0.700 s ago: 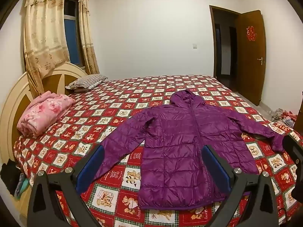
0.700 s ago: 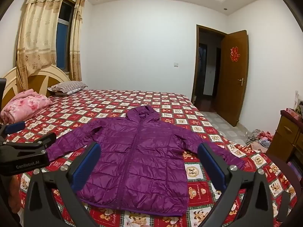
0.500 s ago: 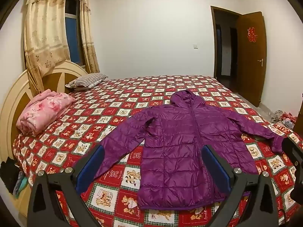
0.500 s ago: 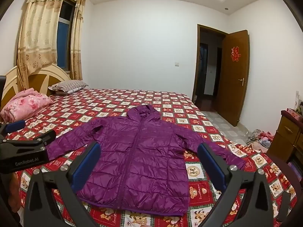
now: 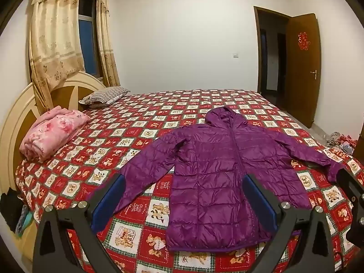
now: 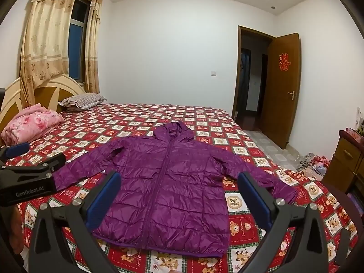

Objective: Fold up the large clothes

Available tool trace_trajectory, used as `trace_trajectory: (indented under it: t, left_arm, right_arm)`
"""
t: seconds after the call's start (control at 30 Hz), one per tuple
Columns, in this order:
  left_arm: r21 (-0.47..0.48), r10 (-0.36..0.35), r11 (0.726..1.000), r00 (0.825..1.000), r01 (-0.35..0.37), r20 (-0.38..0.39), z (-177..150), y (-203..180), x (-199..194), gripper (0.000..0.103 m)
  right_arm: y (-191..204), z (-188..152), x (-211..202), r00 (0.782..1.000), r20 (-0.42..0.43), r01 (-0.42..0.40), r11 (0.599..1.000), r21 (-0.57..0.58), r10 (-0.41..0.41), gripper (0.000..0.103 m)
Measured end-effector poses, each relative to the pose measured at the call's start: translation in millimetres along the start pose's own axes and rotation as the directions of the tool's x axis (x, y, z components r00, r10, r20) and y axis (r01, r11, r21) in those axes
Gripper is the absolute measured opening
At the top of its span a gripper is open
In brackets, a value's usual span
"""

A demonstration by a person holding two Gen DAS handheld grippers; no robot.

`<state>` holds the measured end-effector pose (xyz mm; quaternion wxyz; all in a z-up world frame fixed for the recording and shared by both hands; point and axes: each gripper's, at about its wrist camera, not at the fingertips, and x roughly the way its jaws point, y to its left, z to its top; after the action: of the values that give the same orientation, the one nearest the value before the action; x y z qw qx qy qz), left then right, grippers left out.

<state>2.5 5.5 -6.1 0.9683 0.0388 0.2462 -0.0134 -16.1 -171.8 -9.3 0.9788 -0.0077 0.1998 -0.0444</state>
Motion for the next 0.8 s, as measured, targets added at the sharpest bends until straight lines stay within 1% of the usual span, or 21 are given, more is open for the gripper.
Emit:
trace_trajectory:
  t: [0.8]
  left_arm:
    - [-0.001,0.002,1.0,1.0,-0.002,0.001,-0.9,2.5,0.4,0.102]
  right_arm:
    - [1.8,0.0,-1.0,1.0,-0.017,-0.005,1.0,0.003,0.005,0.103]
